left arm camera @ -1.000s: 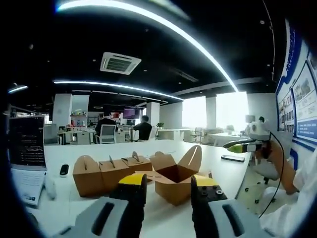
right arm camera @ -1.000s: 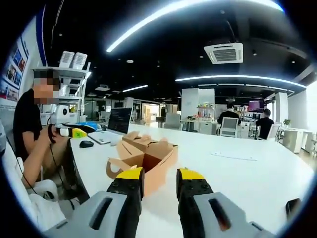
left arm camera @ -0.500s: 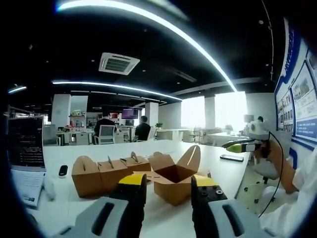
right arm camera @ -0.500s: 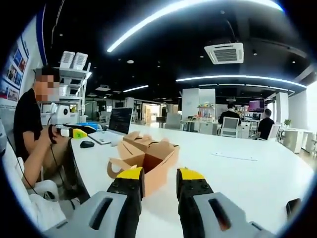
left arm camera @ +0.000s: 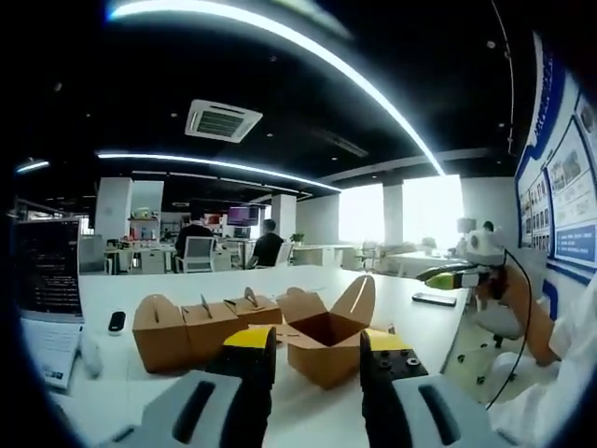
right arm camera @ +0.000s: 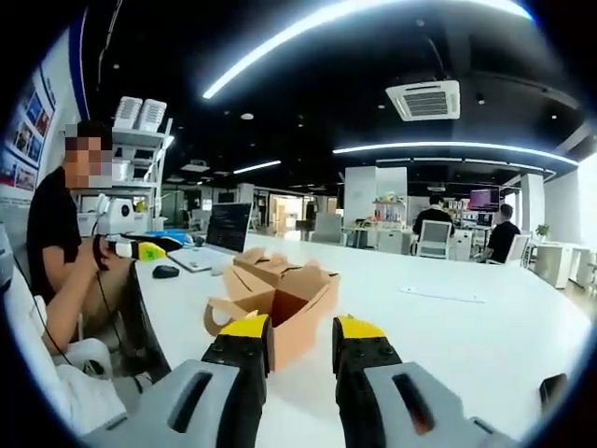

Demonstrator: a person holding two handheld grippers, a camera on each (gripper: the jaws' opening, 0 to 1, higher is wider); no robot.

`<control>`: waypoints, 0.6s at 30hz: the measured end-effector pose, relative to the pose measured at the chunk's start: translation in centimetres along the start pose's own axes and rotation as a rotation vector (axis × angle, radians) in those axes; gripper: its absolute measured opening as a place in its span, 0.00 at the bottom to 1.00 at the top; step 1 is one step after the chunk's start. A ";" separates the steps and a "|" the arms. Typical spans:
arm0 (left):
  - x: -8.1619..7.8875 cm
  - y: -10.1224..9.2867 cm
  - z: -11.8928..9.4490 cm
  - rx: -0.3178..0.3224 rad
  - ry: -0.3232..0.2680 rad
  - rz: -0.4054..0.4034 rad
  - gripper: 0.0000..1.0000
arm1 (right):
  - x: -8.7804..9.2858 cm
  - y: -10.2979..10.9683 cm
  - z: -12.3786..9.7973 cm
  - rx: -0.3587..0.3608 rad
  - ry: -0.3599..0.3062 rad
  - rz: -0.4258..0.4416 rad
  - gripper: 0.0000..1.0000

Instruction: Pick up one paper box from the group, open the paper box, and remove the item inside

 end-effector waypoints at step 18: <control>-0.6 0.1 -0.5 0.005 -0.023 -0.012 0.37 | -0.8 -0.5 -0.7 0.008 -0.018 -0.001 0.27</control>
Point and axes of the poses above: the point that each gripper's makers call its tool centre point, and the gripper's own axes: z roughly forward along the fingers, y roughly to its left, x roughly out of its underside, the point moved 1 cm from there along -z, roughly backward along the fingers, and after that the axes turned 3 degrees about -y, right-handed, at the moved point
